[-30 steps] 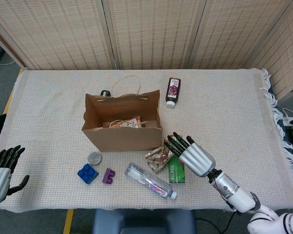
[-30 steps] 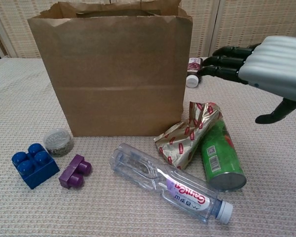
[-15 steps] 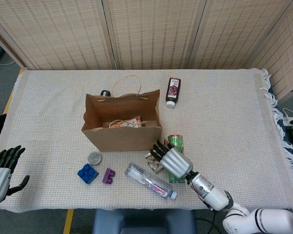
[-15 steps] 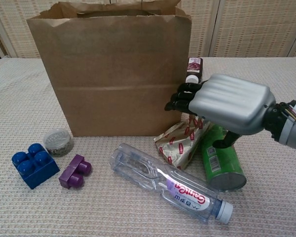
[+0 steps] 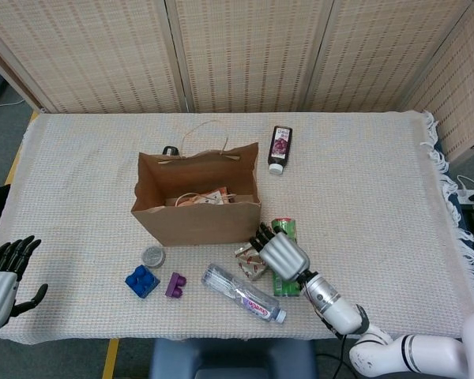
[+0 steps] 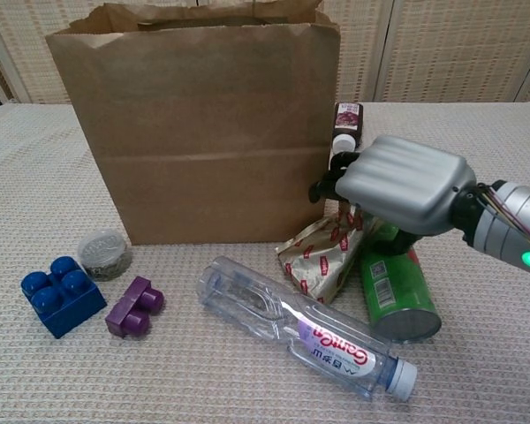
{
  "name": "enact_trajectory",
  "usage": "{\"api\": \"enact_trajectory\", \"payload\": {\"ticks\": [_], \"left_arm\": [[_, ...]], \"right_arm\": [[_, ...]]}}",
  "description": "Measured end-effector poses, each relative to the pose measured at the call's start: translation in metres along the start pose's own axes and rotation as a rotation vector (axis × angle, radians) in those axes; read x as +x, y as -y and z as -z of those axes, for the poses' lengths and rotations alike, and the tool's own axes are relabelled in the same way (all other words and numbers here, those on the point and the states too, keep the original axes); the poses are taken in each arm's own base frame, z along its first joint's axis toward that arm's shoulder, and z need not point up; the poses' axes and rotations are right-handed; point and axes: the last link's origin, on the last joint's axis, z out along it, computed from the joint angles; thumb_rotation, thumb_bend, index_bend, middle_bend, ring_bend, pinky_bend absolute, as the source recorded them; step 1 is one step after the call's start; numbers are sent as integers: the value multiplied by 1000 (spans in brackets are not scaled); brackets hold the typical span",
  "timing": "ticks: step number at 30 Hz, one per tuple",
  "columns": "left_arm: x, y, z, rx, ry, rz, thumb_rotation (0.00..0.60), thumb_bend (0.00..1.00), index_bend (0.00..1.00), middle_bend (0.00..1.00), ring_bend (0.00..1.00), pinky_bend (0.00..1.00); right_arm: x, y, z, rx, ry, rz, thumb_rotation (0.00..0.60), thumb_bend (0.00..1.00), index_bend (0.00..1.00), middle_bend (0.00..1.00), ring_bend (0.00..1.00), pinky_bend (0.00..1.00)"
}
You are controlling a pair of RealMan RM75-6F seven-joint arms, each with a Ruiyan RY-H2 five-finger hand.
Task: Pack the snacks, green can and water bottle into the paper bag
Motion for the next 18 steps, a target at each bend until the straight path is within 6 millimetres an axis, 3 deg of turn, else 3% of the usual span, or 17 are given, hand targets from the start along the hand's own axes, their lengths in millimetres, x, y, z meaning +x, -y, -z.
{"api": "enact_trajectory", "payload": {"ticks": [4,11,18], "left_arm": [[0,0,0,-1,1,1,600,347,55,0,0,0],[0,0,0,-2,1,2,600,347,55,0,0,0],[0,0,0,-1,2,0,600,347,55,0,0,0]], "right_arm": [[0,3,-1,2,-10,4,600,401,450,352,346,685],[3,4,4,15,-79,6,600,452,694,534,533,770],[16,-5,15,11,-154,-30,600,453,710,561,547,772]]}}
